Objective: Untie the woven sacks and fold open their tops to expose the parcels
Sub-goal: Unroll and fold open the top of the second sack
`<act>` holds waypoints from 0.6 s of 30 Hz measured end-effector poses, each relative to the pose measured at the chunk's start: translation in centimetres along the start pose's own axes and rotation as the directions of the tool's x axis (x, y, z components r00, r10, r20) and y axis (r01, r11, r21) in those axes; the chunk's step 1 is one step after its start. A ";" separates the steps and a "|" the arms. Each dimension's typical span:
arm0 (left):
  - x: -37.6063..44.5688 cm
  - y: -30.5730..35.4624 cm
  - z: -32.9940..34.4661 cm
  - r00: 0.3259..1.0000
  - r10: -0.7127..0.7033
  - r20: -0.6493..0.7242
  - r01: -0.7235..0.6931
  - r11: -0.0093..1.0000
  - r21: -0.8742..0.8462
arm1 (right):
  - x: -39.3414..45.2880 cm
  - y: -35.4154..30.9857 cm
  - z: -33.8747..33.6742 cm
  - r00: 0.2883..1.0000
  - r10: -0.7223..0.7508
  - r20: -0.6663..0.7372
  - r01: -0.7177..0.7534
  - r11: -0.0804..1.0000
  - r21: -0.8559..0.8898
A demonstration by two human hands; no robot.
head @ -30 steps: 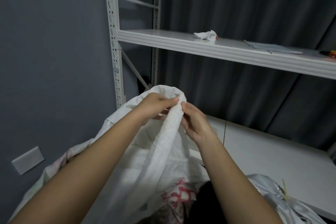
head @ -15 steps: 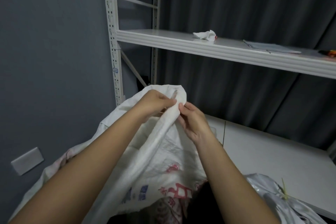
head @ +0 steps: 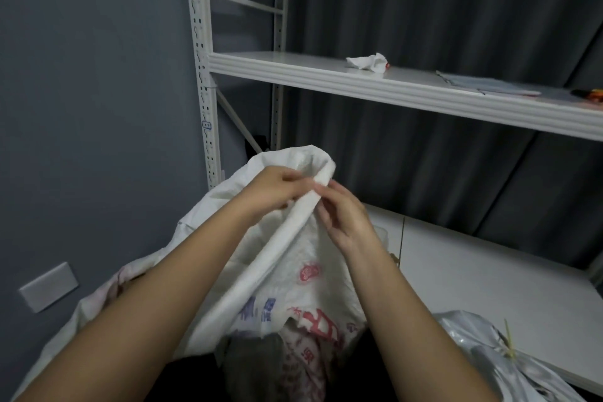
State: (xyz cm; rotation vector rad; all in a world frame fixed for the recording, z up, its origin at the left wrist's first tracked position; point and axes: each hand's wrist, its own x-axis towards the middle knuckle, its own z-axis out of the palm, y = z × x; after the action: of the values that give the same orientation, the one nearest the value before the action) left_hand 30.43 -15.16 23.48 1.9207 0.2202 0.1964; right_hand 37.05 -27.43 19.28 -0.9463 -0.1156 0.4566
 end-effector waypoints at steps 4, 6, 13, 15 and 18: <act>-0.7 -0.8 0.5 0.996 0.052 -0.073 -0.027 0.953 0.301 | -0.2 -0.7 0.0 0.987 -0.138 0.077 0.152 0.965 -0.213; -0.4 -0.8 0.5 0.993 0.092 -0.068 -0.066 0.948 0.310 | -0.2 -1.5 -0.8 0.874 -0.364 0.322 0.461 0.407 -0.789; 1.1 1.1 -0.2 0.998 0.068 0.007 -0.065 0.923 0.379 | 1.7 -8.6 -0.3 0.783 0.044 0.621 0.594 -0.349 -0.725; 1.1 1.7 -1.3 0.995 0.058 0.080 -0.088 0.884 0.458 | 2.8 -10.0 -0.3 0.832 0.022 0.555 0.552 -0.142 -0.822; 1.0 1.5 -1.7 0.979 0.053 0.197 -0.170 0.751 0.638 | 3.7 -11.2 -1.1 0.881 0.095 0.464 0.448 0.148 -0.882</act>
State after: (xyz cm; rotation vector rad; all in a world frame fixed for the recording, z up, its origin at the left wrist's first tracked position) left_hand 31.11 -13.89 25.56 2.6462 0.0554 0.0295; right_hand 44.35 -32.22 27.26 -2.1446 -1.0796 0.2946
